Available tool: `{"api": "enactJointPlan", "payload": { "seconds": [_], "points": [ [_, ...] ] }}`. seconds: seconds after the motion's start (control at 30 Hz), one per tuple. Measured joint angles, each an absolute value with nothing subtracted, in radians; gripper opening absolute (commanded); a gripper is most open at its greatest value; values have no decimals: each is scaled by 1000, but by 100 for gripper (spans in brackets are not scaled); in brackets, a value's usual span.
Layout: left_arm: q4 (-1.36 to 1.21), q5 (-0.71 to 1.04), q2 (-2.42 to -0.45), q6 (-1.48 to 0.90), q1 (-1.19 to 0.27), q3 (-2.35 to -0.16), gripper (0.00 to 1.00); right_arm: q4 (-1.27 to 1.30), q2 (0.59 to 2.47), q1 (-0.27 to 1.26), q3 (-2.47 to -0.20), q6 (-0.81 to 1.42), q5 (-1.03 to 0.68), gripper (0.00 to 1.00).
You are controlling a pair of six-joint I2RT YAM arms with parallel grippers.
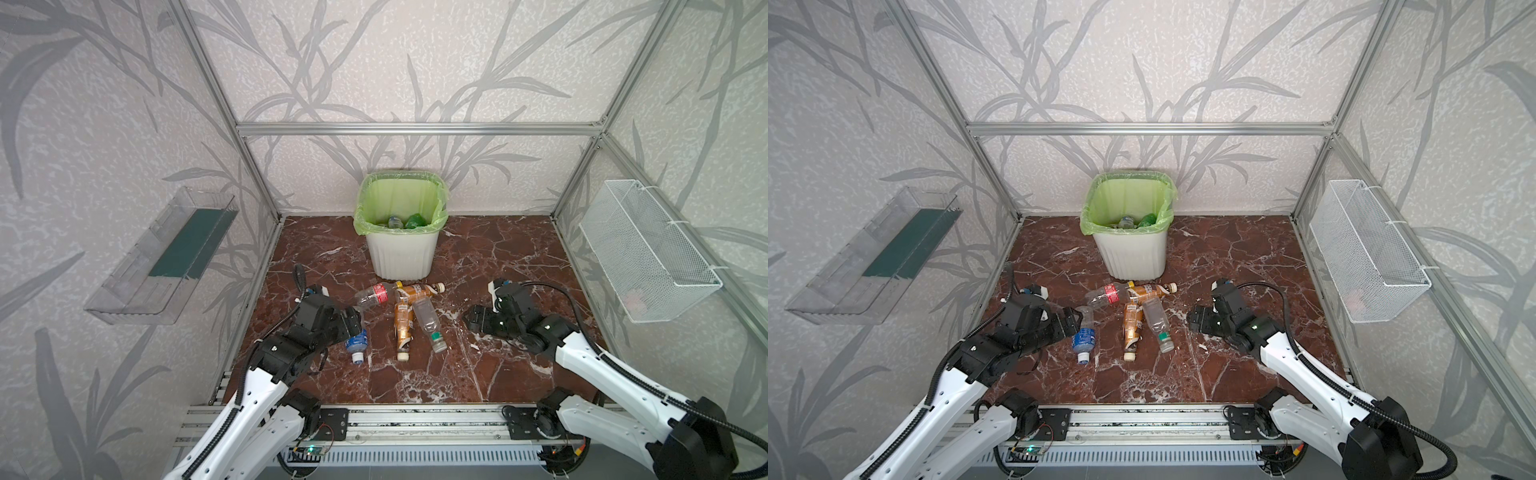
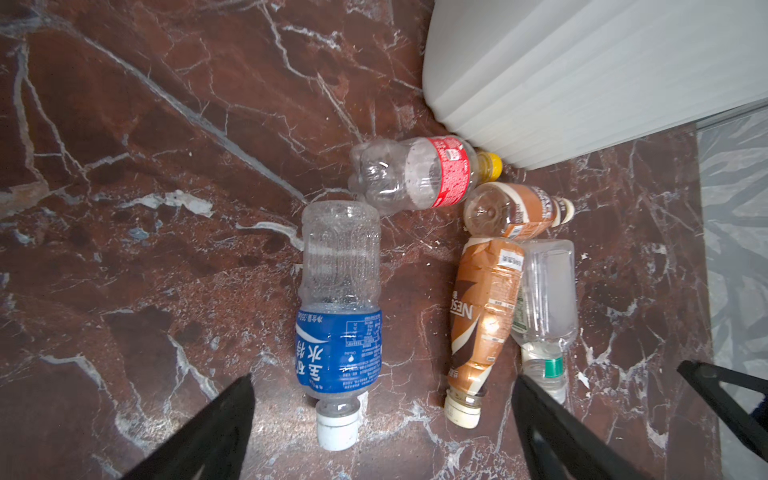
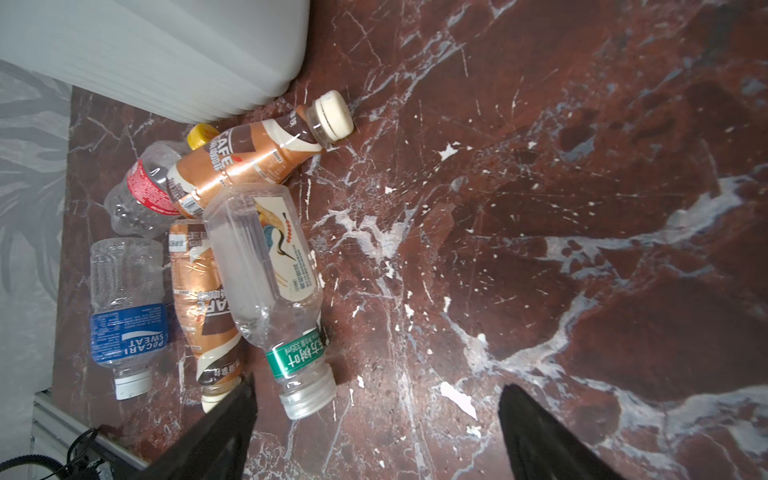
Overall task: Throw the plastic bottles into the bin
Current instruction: 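Lower the right gripper toward the pile while the left descends onto a water bottle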
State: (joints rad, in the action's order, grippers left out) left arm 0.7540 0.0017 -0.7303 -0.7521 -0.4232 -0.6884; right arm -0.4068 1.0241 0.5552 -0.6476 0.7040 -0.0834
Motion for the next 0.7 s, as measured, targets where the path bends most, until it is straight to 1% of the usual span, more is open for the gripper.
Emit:
{"api": "enactJointPlan", "payload": {
  "seconds": [0.4, 0.7],
  "points": [
    [704, 9, -925, -736, -423, -652, 98, -356, 1056, 592, -636, 726, -88, 91],
    [664, 14, -1059, -733, -422, -652, 96, -344, 1056, 593, -636, 730, -88, 90]
  ]
}}
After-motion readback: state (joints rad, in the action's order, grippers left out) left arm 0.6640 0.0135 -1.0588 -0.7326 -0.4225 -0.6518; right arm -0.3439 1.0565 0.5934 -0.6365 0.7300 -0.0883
